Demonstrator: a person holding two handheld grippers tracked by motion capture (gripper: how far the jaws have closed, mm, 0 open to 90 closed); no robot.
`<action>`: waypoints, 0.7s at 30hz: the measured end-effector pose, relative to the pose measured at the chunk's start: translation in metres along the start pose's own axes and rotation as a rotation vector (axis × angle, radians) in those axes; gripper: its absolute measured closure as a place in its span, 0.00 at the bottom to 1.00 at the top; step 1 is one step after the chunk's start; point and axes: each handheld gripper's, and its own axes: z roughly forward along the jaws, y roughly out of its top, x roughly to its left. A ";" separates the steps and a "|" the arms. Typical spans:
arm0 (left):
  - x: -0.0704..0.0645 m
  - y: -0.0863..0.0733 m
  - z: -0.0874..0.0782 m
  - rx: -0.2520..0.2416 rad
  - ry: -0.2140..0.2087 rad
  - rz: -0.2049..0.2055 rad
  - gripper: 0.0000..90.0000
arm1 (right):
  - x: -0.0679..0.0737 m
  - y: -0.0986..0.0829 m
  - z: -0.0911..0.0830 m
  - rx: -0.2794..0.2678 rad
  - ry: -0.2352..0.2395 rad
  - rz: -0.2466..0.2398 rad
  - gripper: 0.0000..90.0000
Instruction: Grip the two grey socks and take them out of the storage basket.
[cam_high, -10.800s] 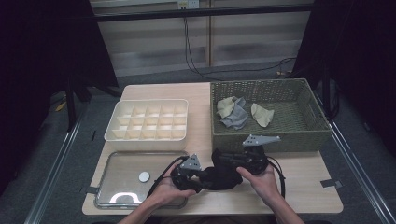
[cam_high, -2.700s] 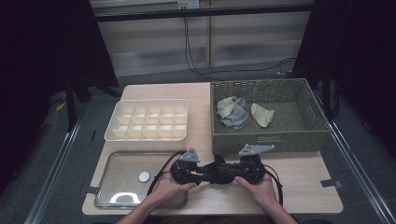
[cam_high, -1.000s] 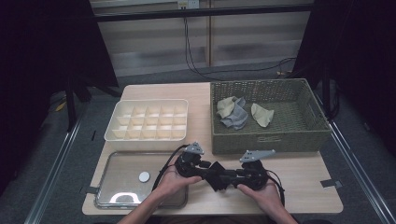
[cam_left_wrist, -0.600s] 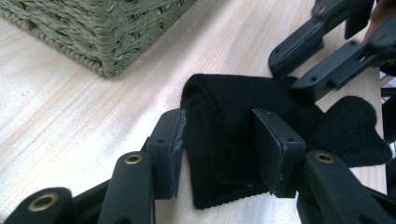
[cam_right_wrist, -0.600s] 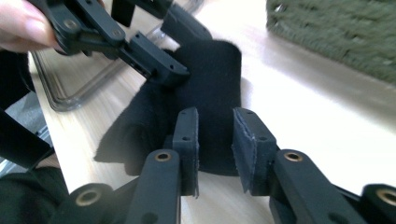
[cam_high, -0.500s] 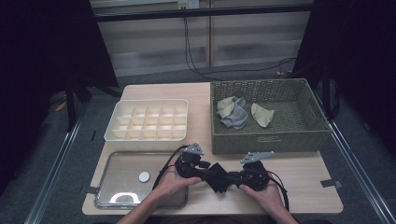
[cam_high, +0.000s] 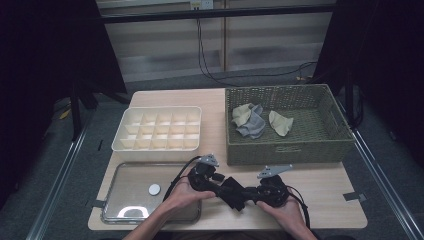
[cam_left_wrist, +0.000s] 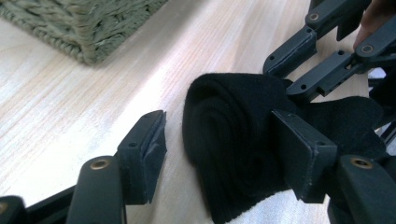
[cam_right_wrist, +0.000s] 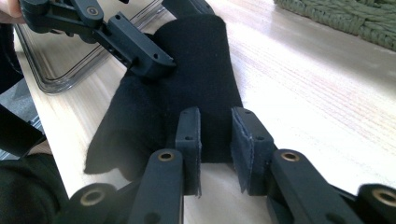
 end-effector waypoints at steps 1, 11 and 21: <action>0.000 0.000 0.001 -0.001 -0.005 0.002 0.41 | 0.001 0.000 0.000 0.002 -0.005 -0.002 0.82; -0.001 0.001 0.007 0.007 -0.047 -0.003 0.34 | 0.003 -0.002 0.000 0.004 -0.013 -0.014 0.82; -0.014 0.002 0.013 0.041 -0.130 0.014 0.46 | 0.003 -0.004 0.001 0.006 -0.011 -0.007 0.82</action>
